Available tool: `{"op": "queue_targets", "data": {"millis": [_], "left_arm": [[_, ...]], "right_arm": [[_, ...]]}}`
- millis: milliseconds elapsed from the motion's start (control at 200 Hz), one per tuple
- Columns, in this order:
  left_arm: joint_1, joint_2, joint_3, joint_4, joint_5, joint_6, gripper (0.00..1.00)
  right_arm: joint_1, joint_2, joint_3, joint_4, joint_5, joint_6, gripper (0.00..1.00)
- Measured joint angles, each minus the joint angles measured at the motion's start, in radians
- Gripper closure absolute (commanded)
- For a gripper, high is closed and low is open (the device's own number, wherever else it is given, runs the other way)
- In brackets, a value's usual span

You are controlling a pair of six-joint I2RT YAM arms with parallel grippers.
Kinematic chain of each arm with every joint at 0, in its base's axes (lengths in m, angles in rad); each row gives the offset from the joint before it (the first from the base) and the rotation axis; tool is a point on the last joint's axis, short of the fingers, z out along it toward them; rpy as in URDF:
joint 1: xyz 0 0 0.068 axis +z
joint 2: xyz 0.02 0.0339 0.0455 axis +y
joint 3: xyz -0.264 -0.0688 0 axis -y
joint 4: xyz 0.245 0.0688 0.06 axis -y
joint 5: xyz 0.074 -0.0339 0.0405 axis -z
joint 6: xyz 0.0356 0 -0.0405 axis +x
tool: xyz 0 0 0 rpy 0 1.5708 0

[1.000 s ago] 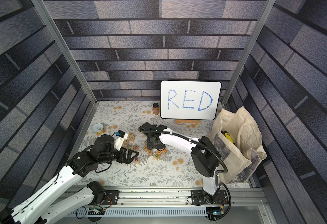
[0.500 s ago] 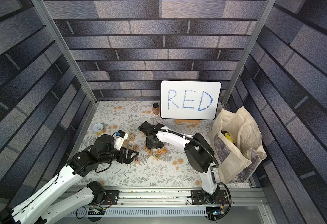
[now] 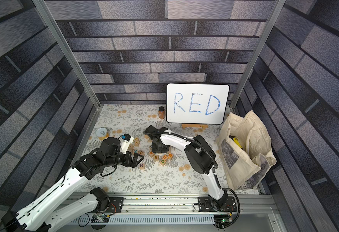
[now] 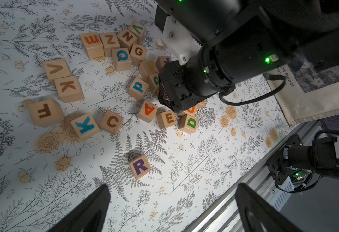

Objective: Assemble the uppercase word "red" with letter blocks
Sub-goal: Pick up the letter block from the center of the board.

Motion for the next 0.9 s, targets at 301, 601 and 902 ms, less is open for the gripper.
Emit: {"op": "queue_targets", "data": {"millis": [301,601,902], "left_arm": [[0.012,0.011,0.009,0.004,0.006,0.0,0.0],[0.016,0.012,0.017,0.007,0.006,0.0,0.0],[0.016,0.002,0.017,0.007,0.006,0.0,0.0]], "right_arm": [[-0.015,0.03,0.034,-0.017,0.0,-0.008,0.6],[-0.019,0.051,0.049,-0.035,0.0,-0.013,0.79],[-0.019,0.051,0.056,-0.065,0.008,-0.01,0.79]]}}
